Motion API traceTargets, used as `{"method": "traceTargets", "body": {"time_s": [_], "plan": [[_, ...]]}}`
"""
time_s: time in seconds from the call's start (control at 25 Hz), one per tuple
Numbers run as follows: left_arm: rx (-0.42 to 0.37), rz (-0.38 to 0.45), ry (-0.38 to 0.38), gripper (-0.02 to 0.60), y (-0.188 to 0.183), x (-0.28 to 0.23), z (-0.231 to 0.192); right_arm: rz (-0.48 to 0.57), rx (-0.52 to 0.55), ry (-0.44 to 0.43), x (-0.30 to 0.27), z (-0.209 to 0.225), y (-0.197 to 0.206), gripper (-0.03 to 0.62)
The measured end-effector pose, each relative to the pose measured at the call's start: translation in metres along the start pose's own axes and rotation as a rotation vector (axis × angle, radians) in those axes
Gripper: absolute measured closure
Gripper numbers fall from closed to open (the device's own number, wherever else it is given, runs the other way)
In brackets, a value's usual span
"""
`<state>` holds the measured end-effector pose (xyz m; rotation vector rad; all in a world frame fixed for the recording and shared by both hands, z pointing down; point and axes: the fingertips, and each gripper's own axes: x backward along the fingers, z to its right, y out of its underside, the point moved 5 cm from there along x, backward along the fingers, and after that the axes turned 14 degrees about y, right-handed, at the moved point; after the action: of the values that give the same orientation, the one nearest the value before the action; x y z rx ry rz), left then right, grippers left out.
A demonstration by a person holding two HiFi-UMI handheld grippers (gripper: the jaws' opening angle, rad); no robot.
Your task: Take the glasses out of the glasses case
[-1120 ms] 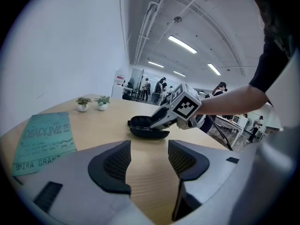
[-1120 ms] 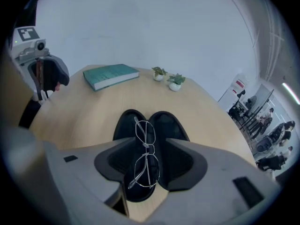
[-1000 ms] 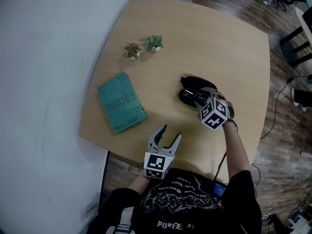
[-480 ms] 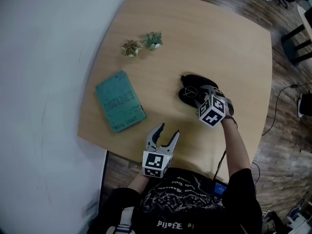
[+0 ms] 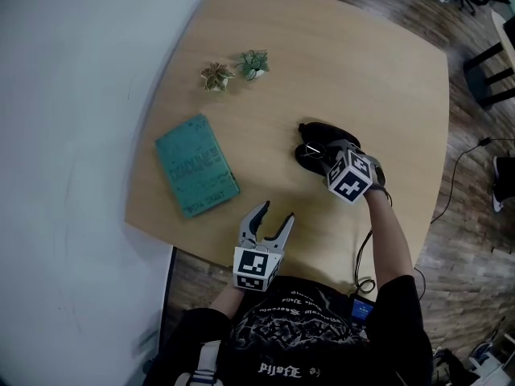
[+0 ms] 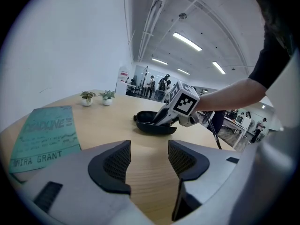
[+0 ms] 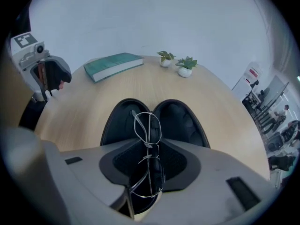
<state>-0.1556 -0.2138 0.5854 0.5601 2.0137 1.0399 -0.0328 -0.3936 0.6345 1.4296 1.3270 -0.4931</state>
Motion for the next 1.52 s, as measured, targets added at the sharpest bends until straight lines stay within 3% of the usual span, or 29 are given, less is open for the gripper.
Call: {"method": "traceTargets", "body": {"time_s": [0.36, 1.0, 1.52], "plan": [[0.003, -0.009, 0.003, 0.326, 0.002, 0.002, -0.005, 0.027, 0.014, 0.030, 0.002, 0.003, -0.002, 0.496], [-0.010, 0.011, -0.004, 0.326, -0.003, 0.005, -0.002, 0.157, -0.109, 0.106, 0.030, 0.014, -0.008, 0.502], [-0.052, 0.055, 0.011, 0.326, -0.018, 0.015, 0.019, 0.305, -0.266, 0.215, 0.093, 0.017, -0.018, 0.502]]}}
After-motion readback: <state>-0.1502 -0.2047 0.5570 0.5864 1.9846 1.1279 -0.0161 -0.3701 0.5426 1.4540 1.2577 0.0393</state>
